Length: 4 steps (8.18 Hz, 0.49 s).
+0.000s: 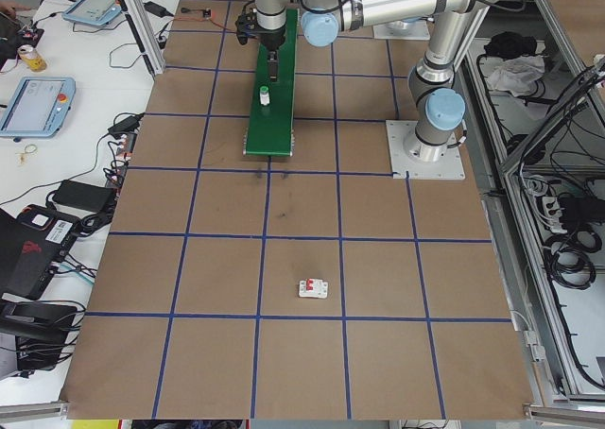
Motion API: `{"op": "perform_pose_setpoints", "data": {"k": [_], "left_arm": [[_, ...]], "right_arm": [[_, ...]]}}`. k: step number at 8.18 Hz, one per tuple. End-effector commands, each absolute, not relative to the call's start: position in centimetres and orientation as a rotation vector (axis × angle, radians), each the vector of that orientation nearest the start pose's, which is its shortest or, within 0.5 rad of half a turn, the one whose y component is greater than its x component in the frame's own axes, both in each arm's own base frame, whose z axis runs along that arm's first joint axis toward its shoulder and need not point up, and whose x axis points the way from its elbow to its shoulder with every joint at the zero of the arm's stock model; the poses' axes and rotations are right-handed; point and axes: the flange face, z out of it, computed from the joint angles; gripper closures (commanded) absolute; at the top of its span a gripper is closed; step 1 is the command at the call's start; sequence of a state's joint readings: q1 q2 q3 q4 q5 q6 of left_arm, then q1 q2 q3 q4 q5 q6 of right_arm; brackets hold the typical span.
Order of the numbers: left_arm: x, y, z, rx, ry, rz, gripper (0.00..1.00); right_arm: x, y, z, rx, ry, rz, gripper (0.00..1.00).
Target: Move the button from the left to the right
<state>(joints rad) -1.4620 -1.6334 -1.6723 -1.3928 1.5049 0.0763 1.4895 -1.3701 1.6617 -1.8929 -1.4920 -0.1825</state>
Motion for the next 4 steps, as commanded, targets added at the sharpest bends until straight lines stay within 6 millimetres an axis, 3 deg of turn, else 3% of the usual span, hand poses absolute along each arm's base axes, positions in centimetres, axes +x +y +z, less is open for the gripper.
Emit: {"op": "perform_pose_setpoints", "data": {"k": [1, 4], "left_arm": [[-8.9, -52.4, 42.5, -0.036, 3.203, -0.033, 0.0], [-8.8, -52.2, 42.7, -0.038, 3.197, -0.04, 0.0]], "right_arm": [[10.2, -58.2, 31.9, -0.06, 2.987, -0.058, 0.0], [10.4, -58.1, 29.0, -0.055, 2.958, -0.007, 0.0]]}}
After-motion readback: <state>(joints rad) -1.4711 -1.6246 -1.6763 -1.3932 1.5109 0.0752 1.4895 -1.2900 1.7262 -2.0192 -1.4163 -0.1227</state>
